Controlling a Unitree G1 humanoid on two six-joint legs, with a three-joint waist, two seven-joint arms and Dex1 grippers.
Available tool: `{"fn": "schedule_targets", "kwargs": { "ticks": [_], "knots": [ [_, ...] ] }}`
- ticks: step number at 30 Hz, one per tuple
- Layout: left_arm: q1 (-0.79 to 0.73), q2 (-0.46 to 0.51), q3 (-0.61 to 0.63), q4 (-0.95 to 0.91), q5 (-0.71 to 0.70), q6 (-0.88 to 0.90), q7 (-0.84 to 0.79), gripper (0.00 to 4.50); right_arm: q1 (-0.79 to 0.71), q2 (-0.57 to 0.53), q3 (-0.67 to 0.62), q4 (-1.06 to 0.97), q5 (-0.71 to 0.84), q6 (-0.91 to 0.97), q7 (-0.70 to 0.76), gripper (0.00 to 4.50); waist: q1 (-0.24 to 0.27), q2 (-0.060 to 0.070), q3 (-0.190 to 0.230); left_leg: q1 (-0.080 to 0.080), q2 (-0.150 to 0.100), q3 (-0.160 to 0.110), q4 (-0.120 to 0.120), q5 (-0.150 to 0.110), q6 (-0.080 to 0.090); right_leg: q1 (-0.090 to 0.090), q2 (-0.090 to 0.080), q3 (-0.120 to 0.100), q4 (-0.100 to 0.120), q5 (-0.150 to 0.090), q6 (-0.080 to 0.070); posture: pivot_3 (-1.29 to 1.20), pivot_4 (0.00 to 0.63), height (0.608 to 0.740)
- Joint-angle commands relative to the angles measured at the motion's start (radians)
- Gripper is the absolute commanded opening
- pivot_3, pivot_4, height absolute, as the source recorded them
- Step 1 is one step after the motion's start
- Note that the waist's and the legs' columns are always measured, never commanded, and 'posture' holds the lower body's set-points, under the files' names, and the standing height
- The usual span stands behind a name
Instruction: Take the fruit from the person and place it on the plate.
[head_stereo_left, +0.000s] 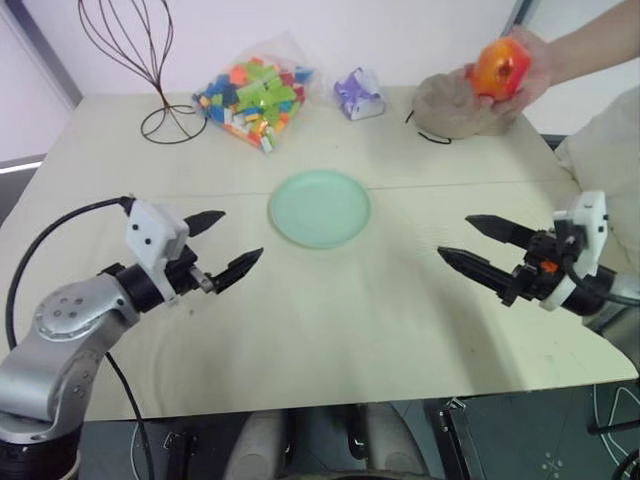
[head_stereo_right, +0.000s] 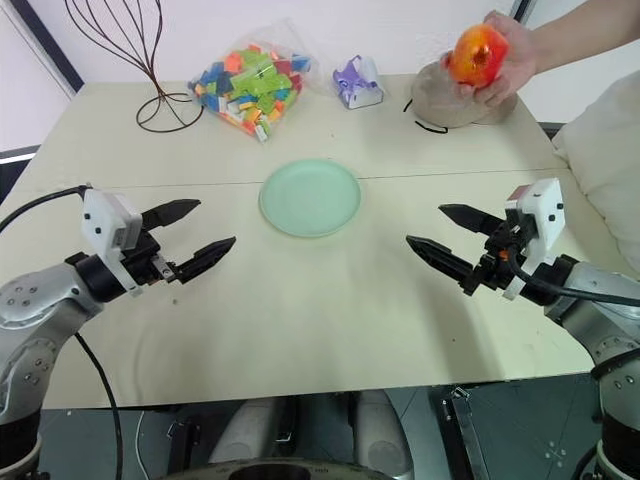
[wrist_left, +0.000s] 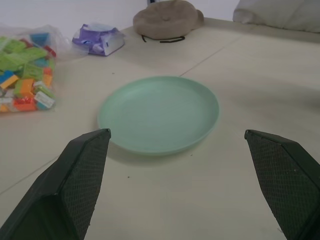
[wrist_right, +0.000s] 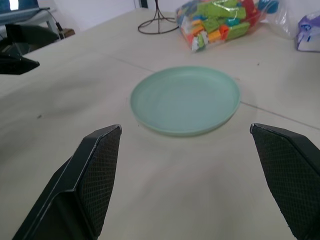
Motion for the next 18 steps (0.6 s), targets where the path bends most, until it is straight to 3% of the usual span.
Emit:
{"fn": "schedule_targets", "kwargs": {
  "ticks": [1,18],
  "knots": [
    [0.011,0.014,0.039,-0.017,-0.013,-0.023,-0.002,4.5,-0.019,-0.015,0.007,0.007,0.011,-0.03,0.011,4.23,0.0,0.0,0.0,0.0,0.0,0.0,0.0,0.0,0.0,0.0,0.0,0.0,0.0,0.0,0.0,0.0,0.15,0.74],
    [-0.007,0.016,0.057,-0.005,-0.051,-0.002,0.035,4.5,-0.092,-0.047,0.049,0.077,-0.005,-0.058,0.029,4.23,0.001,0.0,0.0,0.0,0.0,0.0,0.0,0.0,0.0,0.0,0.0,0.001,0.0,0.0,0.0,0.0,0.15,0.74]
  ]
}}
